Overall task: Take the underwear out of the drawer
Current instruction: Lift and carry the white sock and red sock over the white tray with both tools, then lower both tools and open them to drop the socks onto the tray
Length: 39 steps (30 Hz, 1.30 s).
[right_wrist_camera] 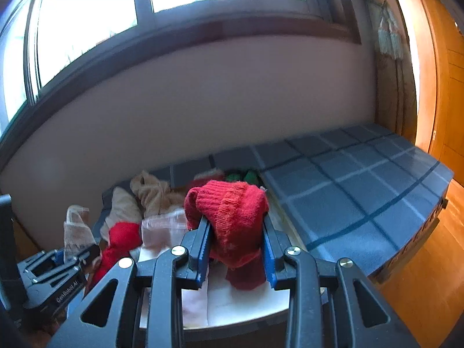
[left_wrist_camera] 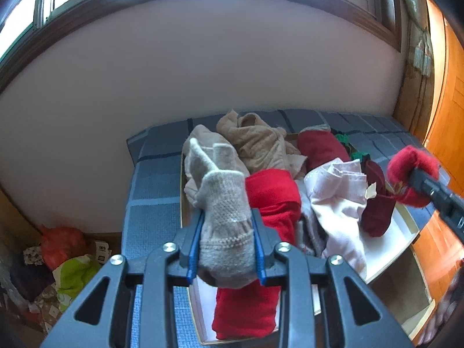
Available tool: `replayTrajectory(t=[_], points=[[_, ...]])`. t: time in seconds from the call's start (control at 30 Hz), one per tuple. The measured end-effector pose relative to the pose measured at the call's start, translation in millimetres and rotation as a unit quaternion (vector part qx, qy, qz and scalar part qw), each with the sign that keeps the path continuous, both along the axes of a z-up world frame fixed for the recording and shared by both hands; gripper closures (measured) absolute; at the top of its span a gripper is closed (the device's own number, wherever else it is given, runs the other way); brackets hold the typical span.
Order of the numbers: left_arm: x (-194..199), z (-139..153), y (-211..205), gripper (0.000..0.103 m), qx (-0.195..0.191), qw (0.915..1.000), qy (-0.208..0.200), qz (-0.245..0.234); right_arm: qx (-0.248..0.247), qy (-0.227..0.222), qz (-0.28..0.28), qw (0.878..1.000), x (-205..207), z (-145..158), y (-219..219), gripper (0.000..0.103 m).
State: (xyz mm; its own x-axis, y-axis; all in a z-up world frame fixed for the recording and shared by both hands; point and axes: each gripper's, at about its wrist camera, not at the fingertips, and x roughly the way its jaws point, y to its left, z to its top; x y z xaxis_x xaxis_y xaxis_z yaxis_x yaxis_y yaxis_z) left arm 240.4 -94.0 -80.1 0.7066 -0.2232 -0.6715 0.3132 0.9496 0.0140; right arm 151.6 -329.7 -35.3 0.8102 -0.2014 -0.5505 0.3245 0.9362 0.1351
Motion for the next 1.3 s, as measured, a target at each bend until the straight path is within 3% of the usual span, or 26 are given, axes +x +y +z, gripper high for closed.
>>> replayTrajectory(t=[0.23, 0.37, 0.5, 0.63, 0.93, 1.23, 1.3], points=[[-10.7, 2.6, -14.4, 0.074, 0.023, 0.9993, -0.020, -0.020, 0.018, 0.036, 0.014, 0.999, 10.3, -23.8, 10.5, 0.069], [-23.0, 19.8, -14.2, 0.074, -0.041, 0.9967, 0.002, -0.070, 0.023, 0.043, 0.012, 0.999, 9.1, -29.8, 11.6, 0.069], [-29.2, 12.8, -32.5, 0.074, -0.018, 0.9949, 0.013, -0.099, 0.023, 0.047, 0.005, 0.999, 4.1, -35.5, 7.9, 0.069], [-19.8, -4.9, -42.5, 0.074, -0.007, 0.9948, 0.048, -0.090, 0.037, 0.063, 0.009, 0.997, 7.1, -46.2, 5.6, 0.069], [-15.8, -17.6, -53.5, 0.074, 0.011, 0.9954, 0.051, -0.081, 0.032, 0.073, 0.012, 0.997, 24.3, -50.4, 3.0, 0.069], [-0.9, -24.3, -56.3, 0.074, 0.001, 0.9964, 0.064, -0.056, 0.011, 0.091, 0.018, 0.996, 43.3, -55.1, 11.3, 0.069], [-1.9, -24.2, -56.7, 0.070, 0.002, 0.9966, 0.063, -0.053, 0.010, 0.093, 0.020, 0.995, 44.6, -55.8, 10.3, 0.068]])
